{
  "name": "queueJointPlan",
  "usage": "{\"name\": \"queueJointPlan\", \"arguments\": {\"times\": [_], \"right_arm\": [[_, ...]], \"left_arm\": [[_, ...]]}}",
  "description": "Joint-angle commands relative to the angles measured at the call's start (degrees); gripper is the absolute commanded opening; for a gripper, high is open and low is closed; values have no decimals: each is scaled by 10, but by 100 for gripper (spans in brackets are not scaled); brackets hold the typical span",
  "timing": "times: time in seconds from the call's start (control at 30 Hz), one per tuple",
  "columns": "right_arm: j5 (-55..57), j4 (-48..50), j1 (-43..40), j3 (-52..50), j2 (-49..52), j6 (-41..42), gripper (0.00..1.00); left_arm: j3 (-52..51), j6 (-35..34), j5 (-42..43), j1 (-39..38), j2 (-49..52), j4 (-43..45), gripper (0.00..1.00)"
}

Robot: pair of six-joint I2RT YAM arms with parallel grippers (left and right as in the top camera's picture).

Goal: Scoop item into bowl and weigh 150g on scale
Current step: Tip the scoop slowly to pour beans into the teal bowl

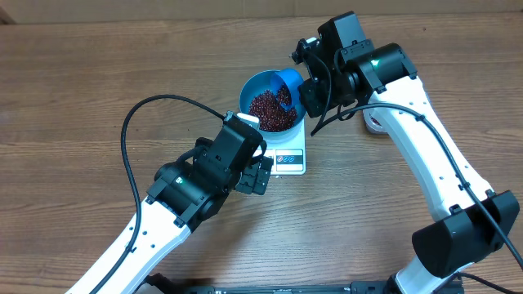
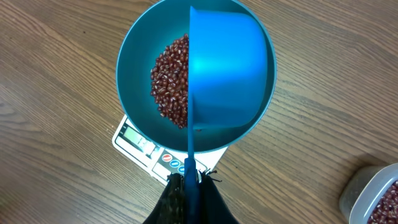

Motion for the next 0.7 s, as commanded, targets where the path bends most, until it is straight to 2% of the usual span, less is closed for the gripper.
{"name": "queueJointPlan", "arguments": {"times": [0.0,0.67], "right_arm": [[3,5,2,20,-25,6,4],[3,5,2,20,-25,13,4]], "left_arm": [[13,-2,-4,3,-7,2,100],[13,-2,-4,3,-7,2,100]]}}
